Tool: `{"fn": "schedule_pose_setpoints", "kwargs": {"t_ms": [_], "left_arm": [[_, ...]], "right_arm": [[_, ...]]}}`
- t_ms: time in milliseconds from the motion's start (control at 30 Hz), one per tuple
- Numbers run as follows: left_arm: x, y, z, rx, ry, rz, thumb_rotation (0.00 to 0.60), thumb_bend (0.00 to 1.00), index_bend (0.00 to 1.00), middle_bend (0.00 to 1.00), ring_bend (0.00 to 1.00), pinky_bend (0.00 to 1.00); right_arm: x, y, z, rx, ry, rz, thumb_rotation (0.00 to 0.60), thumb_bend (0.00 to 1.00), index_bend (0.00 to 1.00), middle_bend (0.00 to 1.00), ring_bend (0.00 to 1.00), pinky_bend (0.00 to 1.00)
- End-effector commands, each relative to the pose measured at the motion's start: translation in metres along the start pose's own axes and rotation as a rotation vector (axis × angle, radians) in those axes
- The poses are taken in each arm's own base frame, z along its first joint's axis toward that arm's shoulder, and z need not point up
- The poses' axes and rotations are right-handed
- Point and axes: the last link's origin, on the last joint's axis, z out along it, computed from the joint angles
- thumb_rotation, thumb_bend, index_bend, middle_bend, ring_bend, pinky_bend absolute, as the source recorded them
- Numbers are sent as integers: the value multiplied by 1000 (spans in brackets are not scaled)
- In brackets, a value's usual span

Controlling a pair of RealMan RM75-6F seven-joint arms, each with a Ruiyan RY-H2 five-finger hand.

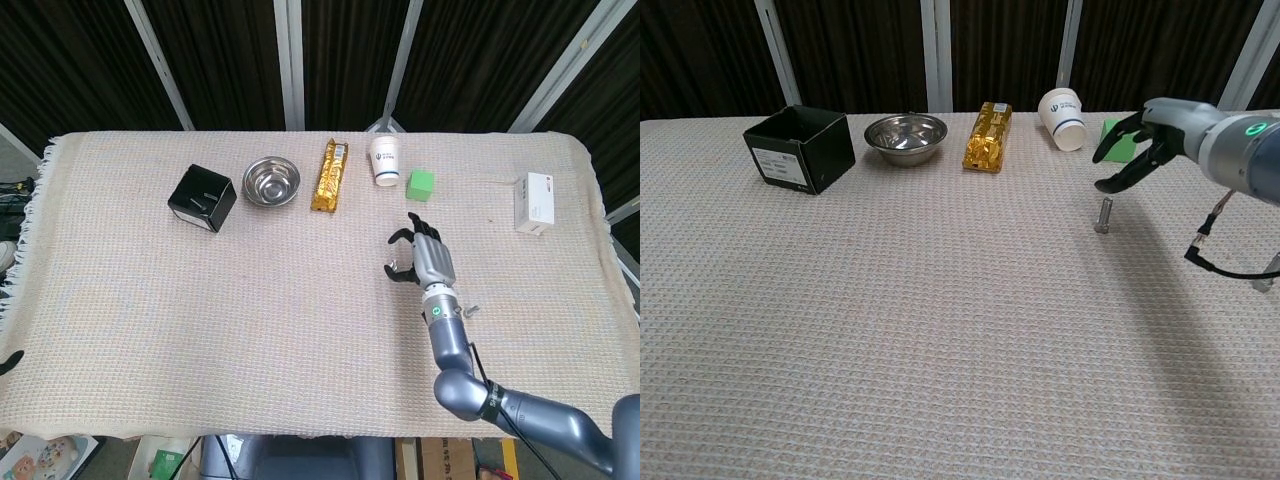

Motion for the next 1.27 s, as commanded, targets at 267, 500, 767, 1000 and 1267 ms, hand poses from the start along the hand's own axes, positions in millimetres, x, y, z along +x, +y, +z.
{"fn": "schedule_pose_setpoints", "kwargs": {"t_ms": [267,500,767,1000,1267], "left_arm": [[3,-1,-3,-1,9,-14,600,43,134,110,9,9],[5,-2,-5,-1,17,-20,600,42,123,108,9,9],[4,0,-8,-10,21,-14,600,42,120,74,9,9],[2,1,-7,-13,12,-8,600,42,101,65,9,9],[2,3,-6,-49,23,-1,600,42,99,65,9,9]], "right_arm": [[80,33,-103,100,158,-69,600,287,397,9,0,0],[90,107,-175,143,250,-256,600,284,311,14,0,0],[95,160,-208,167,379,-361,600,263,208,14,0,0],[103,177,-210,125,324,-466,600,237,194,7,0,0],[106,182,-206,95,307,-479,600,237,193,7,0,0]]}}
